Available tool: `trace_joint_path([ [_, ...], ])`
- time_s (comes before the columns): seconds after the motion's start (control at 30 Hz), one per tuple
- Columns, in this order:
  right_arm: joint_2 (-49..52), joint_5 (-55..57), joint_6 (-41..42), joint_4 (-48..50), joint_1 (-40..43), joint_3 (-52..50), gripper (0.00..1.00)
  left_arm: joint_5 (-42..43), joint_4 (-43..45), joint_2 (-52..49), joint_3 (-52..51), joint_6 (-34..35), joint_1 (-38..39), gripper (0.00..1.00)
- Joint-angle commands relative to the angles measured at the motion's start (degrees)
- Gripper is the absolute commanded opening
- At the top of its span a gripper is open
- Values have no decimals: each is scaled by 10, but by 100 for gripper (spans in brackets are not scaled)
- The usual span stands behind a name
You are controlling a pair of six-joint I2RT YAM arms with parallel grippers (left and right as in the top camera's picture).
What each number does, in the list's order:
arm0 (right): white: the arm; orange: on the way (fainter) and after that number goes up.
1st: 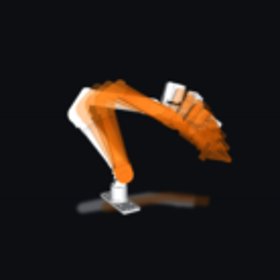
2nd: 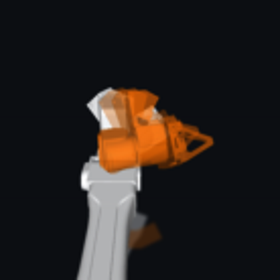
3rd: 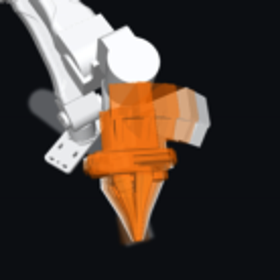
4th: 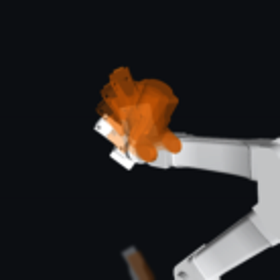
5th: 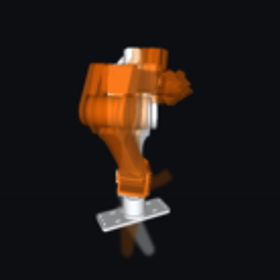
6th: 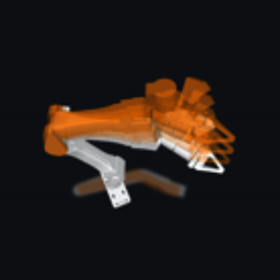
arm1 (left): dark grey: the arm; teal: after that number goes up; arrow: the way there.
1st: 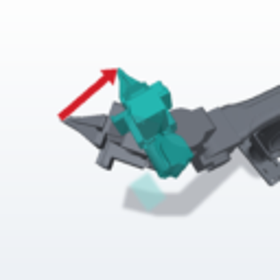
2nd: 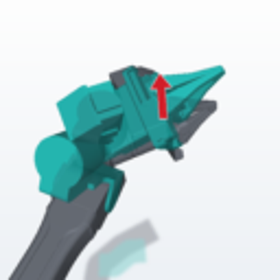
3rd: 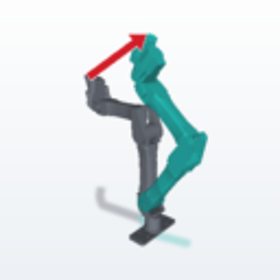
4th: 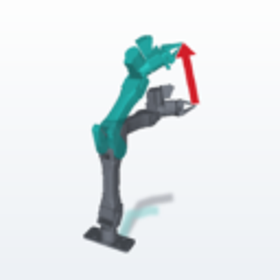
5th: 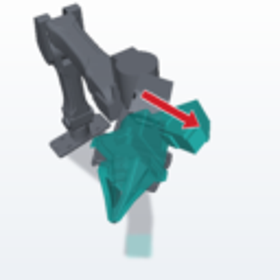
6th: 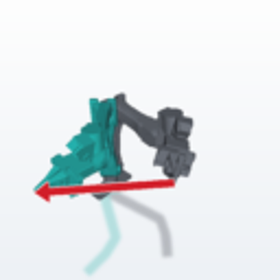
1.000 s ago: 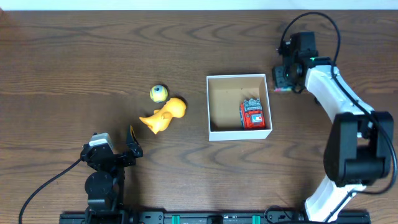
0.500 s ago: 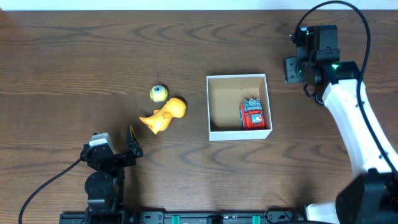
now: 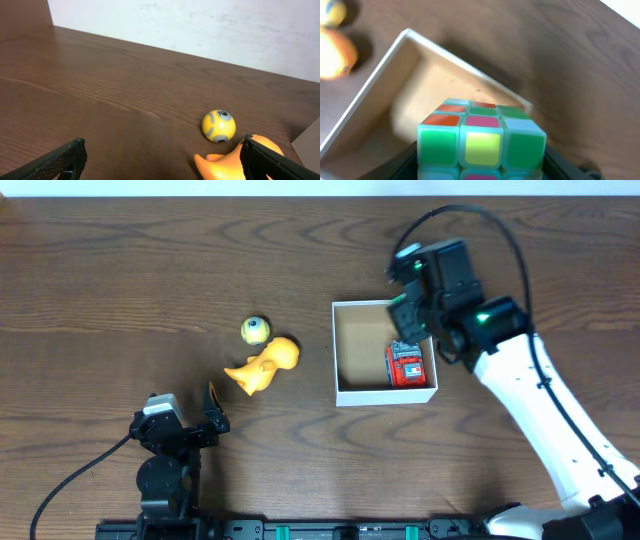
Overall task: Pack container
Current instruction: 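Carry the cube over the box's left side with the right gripper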
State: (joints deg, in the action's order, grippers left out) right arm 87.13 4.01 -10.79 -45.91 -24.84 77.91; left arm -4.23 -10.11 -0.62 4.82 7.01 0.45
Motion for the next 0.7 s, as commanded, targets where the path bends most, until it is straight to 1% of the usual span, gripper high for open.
trace_joint_path([
  [0.0, 8, 0, -114, -2, -17, 7, 61, 5, -5, 3, -16, -10, 1, 98],
  [0.03, 10, 0, -135, -2, -18, 7, 63, 5, -5, 3, -16, -10, 1, 98],
  [0.1, 19, 0, -190, -1, -18, 7, 63, 5, -5, 3, -16, -10, 1, 98],
  [0.17, 28, 0, -243, -2, -16, 7, 59, 5, -5, 3, -16, -10, 1, 98],
  [0.2, 37, 0, -278, -2, -14, 7, 59, 5, -5, 3, -16, -10, 1, 98],
  [0.37, 75, 0, -374, 17, -14, 7, 60, 5, -5, 3, -16, -10, 1, 98],
  [0.43, 94, 0, -395, 34, -14, 7, 61, 5, -5, 3, -16, -10, 1, 98],
  [0.5, 110, 1, -397, 55, -14, 7, 62, 5, -5, 3, -16, -10, 1, 98],
  [0.67, 145, 7, -397, 90, -13, 7, 61, 5, -5, 3, -16, -10, 1, 98],
])
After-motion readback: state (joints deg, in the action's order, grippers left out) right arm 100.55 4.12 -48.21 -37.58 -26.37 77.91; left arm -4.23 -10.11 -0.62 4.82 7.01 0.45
